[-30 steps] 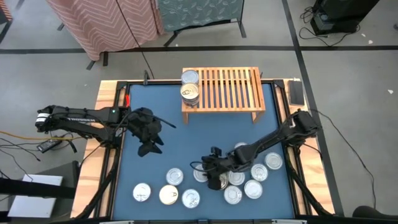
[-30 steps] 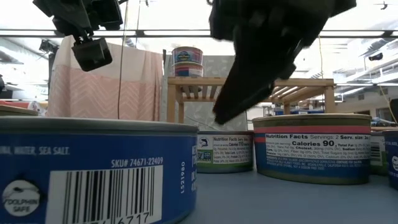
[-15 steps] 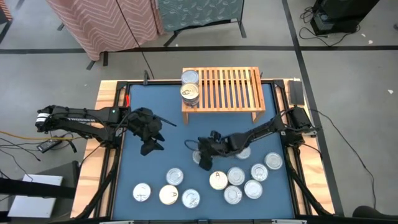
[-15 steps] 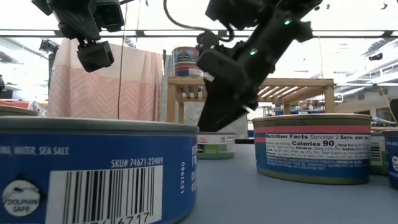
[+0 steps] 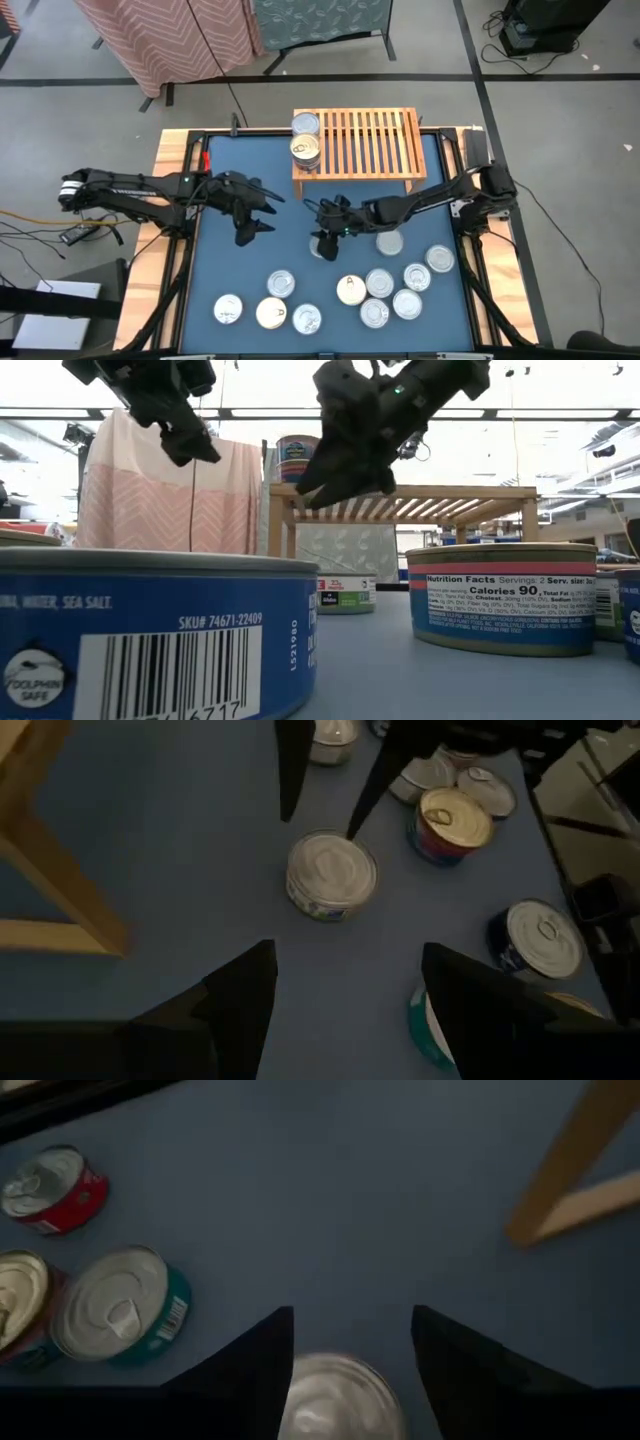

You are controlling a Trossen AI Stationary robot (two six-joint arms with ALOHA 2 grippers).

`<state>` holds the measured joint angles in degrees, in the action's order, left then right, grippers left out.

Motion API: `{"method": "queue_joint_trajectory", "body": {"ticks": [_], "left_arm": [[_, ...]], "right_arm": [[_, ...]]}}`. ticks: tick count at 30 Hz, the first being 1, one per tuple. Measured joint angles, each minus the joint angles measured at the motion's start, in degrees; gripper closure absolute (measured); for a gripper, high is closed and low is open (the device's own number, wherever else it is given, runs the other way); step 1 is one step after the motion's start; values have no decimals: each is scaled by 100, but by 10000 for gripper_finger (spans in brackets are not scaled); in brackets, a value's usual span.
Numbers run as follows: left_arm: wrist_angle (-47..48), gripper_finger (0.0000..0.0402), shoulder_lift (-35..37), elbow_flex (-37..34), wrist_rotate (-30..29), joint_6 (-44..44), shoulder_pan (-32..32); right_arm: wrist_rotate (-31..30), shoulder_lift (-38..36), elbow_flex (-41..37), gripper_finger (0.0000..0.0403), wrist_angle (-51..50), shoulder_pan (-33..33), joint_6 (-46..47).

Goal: Stack canned seafood by type on shelf
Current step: Stack the green tuna can on top of the other green tuna cans on the shelf

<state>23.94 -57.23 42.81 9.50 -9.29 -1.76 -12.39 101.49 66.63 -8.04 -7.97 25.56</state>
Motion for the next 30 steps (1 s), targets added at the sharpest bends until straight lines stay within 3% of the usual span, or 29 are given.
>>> {"method": "queue_joint_trajectory", "body": {"ticks": [3, 7, 12, 16, 30], "left_arm": [[-198, 147, -180, -4, 82, -327, -22], [-663, 147, -440, -2, 618, -765, -44], [-1372, 147, -806, -1, 1120, -1351, -79], [-1307, 147, -1063, 0, 1424, -1485, -85], [-918, 147, -1206, -2, 1332, -1170, -85]], "right_arm": [[7, -1, 2, 212, -318, -187, 114], [-21, 53, -279, 230, -587, -375, 612], [-149, 56, -525, 228, -564, -295, 1352], [-319, 55, -598, 225, -540, -316, 1603], [-831, 56, -1196, 229, 445, -351, 2139]]}}
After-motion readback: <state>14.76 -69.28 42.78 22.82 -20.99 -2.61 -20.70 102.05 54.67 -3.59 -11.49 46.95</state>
